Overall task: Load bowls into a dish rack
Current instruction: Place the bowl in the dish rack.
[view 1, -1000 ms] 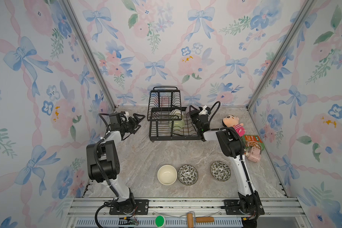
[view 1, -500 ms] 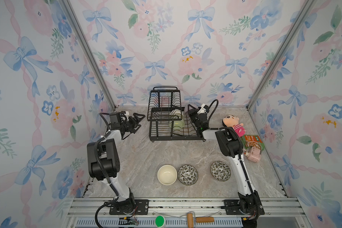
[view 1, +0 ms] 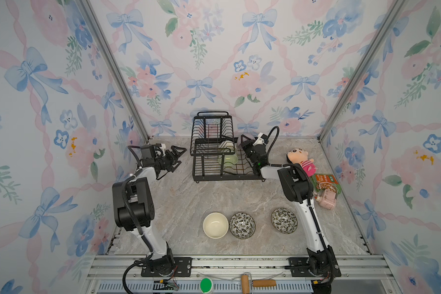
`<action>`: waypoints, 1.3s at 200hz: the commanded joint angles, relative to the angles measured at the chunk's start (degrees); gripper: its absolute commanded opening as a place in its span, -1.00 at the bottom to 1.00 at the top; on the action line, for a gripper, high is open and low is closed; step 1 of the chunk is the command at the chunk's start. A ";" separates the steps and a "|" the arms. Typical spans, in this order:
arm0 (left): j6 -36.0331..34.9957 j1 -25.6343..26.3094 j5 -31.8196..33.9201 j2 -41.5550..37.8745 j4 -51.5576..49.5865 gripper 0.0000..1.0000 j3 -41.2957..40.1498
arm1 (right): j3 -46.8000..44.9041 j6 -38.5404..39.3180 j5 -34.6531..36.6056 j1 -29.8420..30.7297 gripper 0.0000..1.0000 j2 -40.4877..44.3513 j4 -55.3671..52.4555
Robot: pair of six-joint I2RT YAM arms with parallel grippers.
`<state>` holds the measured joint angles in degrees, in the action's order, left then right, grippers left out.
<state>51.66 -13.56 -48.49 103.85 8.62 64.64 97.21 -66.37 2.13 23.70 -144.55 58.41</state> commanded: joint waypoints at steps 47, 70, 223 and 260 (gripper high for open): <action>-0.79 -0.49 -1.43 1.67 -0.73 0.95 2.10 | 0.90 1.18 -10.04 -2.17 -1.00 0.58 -5.31; -0.77 -0.51 -1.56 2.01 -0.76 0.95 2.15 | -0.62 2.80 -13.39 -2.78 -0.97 0.68 -4.91; -1.06 -0.86 -1.55 3.14 -1.23 0.95 2.59 | -4.93 -3.42 -5.76 -2.88 -0.53 2.10 -7.28; -1.21 -0.85 -1.52 2.81 -1.15 0.95 2.34 | -4.24 -6.24 -1.42 -2.41 -0.30 2.87 -8.85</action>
<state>51.48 -13.98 -48.90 105.84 8.40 65.93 93.67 -69.84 -4.47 20.97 -143.26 54.41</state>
